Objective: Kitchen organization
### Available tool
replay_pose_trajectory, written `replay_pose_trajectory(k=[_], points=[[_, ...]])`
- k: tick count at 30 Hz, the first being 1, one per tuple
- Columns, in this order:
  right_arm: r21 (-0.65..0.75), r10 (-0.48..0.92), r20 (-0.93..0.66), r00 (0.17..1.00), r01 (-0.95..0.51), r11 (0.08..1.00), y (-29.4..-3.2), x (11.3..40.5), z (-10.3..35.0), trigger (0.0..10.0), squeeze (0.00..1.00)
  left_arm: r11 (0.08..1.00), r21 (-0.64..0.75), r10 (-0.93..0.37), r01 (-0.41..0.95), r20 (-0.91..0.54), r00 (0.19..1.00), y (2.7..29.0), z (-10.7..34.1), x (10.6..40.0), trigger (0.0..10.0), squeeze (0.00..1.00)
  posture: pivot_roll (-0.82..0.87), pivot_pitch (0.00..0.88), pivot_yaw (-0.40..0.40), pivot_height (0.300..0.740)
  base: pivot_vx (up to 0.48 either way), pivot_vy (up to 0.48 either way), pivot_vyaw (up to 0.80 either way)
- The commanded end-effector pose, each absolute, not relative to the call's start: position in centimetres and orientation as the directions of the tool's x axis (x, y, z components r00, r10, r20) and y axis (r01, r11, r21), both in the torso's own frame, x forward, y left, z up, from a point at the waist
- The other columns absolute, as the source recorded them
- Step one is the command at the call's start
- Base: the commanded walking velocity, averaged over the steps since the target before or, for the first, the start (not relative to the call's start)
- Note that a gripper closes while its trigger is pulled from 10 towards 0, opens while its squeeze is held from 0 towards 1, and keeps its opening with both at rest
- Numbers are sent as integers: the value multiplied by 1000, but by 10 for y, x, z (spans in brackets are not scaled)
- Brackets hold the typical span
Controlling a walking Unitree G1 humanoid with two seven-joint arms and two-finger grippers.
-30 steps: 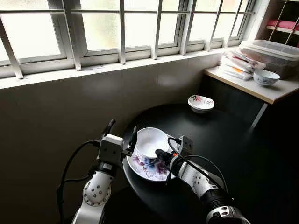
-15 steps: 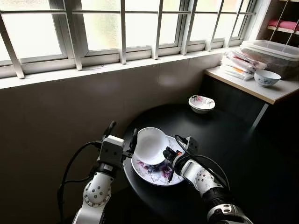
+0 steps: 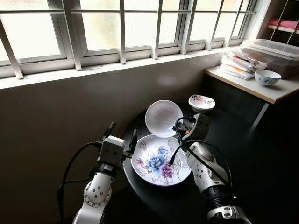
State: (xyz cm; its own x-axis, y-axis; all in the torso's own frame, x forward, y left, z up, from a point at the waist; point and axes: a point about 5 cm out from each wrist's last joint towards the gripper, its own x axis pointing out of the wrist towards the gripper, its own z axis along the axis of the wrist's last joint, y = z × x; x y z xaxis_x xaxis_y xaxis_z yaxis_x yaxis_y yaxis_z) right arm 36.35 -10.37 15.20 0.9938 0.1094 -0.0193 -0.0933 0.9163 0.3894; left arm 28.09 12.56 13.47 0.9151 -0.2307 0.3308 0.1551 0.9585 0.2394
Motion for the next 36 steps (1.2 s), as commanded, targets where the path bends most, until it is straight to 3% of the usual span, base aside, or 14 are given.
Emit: replay_pose_trajectory(k=[1, 6, 12, 30, 36], points=[[383, 129, 70, 989, -146, 912, -92, 359, 163, 0, 0, 957, 236, -239, 167, 324, 915, 123, 133, 280, 10000, 0, 67, 0, -51, 740, 0, 0, 0], [315, 146, 147, 978, -186, 931, -91, 355, 171, 0, 0, 964, 209, -223, 164, 306, 926, 125, 131, 282, 10000, 0, 67, 0, -51, 740, 0, 0, 0], [258, 202, 207, 957, -253, 933, -80, 348, 175, 0, 0, 961, 214, -237, 175, 315, 919, 123, 133, 282, 10000, 0, 67, 0, -50, 740, 0, 473, 0], [164, 336, 265, 904, -385, 908, -64, 339, 177, 0, 0, 961, 215, -239, 176, 317, 918, 122, 133, 281, 10000, 0, 71, 0, -51, 740, 0, 476, 800], [156, 348, 266, 899, -397, 905, -63, 338, 177, 0, 0, 961, 222, -233, 165, 324, 917, 124, 134, 281, 10000, 0, 70, 0, -50, 740, 0, 0, 800]])
